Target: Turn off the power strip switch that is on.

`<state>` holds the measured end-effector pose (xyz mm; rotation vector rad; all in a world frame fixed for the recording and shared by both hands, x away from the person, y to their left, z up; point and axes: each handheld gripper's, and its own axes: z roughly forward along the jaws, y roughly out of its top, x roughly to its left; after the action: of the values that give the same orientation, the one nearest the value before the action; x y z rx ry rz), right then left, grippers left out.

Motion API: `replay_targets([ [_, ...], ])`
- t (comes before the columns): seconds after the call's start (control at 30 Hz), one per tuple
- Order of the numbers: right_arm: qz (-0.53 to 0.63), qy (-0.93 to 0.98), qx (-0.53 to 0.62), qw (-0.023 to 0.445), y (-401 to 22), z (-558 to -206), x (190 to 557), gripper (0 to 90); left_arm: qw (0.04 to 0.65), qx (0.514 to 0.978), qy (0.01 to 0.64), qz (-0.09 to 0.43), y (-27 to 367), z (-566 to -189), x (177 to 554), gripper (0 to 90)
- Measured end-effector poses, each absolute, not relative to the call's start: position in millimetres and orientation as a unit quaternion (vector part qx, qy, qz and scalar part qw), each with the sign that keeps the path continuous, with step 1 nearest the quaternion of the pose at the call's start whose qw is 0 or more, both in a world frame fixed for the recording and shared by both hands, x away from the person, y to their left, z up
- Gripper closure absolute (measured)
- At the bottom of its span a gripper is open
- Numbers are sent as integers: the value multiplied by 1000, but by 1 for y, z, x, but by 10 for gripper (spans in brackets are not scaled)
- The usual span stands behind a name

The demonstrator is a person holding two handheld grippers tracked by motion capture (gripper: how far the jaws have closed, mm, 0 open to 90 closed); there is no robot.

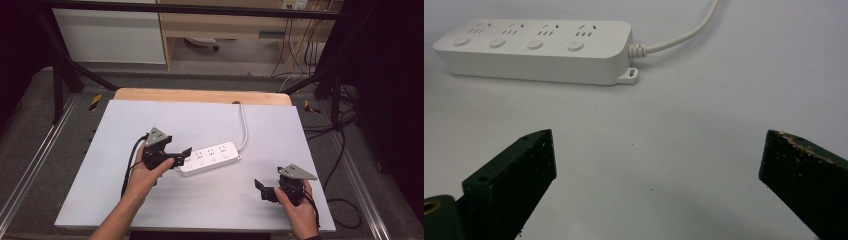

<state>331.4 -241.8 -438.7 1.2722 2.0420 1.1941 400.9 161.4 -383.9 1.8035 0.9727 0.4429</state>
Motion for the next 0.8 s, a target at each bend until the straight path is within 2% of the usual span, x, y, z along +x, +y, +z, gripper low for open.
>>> replay_targets([
  [0.33, 429, 742, 463, 224, -240, -440, 332, 26, 510, 729, 415, 191, 215, -386, 376, 116],
  [0.6, 427, 743, 464, 225, -240, -441, 332, 26, 517, 706, 448, 182, 256, -399, 357, 118],
  [0.8, 412, 745, 473, 227, -241, -444, 333, 25, 513, 702, 454, 196, 285, -415, 336, 121],
])
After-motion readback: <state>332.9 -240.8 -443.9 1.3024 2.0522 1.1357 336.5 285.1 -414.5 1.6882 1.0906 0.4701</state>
